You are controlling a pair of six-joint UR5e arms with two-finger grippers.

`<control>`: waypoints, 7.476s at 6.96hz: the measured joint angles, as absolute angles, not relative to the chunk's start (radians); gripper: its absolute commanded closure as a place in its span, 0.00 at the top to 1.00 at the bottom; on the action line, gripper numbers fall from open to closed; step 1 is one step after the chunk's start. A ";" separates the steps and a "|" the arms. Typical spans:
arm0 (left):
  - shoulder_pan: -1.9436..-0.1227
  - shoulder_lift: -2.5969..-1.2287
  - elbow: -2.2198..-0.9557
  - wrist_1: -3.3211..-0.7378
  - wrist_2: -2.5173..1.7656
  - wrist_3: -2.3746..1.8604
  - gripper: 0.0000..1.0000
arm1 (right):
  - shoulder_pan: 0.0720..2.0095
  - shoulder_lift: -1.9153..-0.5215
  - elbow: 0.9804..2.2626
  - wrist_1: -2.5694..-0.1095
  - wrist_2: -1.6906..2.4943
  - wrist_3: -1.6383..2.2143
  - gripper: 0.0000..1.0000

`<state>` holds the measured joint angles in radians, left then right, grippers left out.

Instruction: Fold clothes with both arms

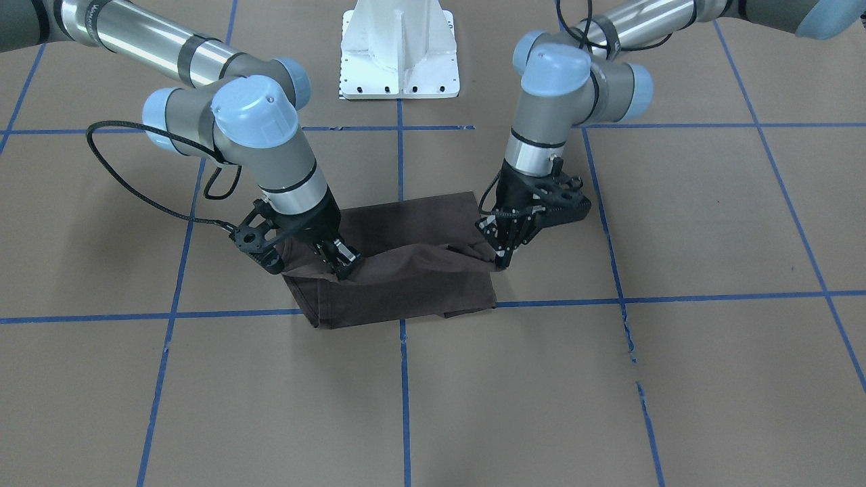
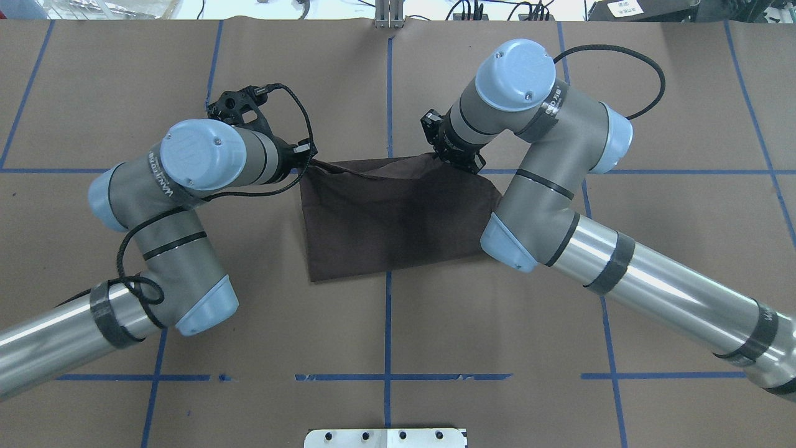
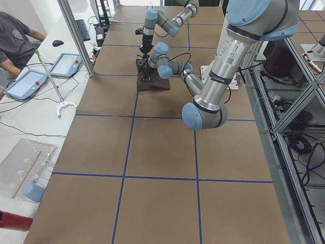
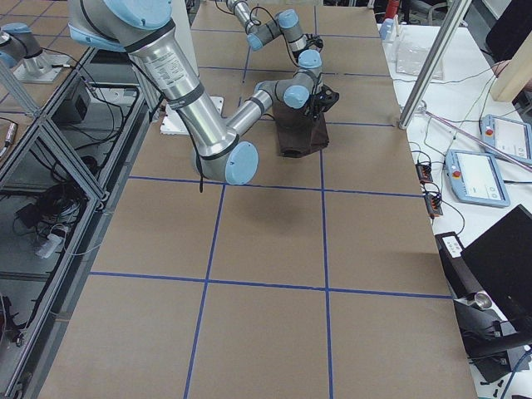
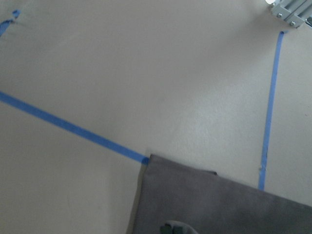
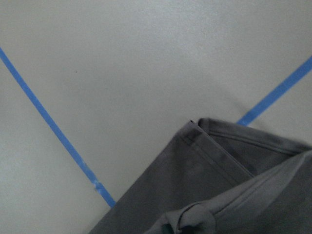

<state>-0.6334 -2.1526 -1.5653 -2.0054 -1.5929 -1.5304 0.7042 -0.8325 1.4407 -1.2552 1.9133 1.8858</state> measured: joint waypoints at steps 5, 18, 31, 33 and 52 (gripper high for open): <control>-0.819 -2.245 -1.283 -2.302 -1.657 -1.277 1.00 | 0.894 -0.700 1.068 -1.000 2.045 1.617 1.00; -1.483 -1.936 -1.329 -1.935 -2.329 -0.135 1.00 | 1.419 -1.185 1.407 -1.568 2.304 0.267 1.00; -1.572 -1.610 -1.638 -1.535 -2.423 0.149 1.00 | 1.428 -1.417 1.627 -1.728 2.308 0.032 1.00; -1.571 -1.615 -1.640 -1.563 -2.427 0.153 1.00 | 1.428 -1.409 1.628 -1.729 2.308 0.030 1.00; -1.571 -1.612 -1.647 -1.587 -2.428 0.152 1.00 | 1.427 -1.441 1.628 -1.710 2.358 0.035 1.00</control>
<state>-1.5712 -1.6123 -1.6469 -1.5872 -2.4284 0.1520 1.4272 -1.4412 1.6282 -1.7097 2.3584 0.0352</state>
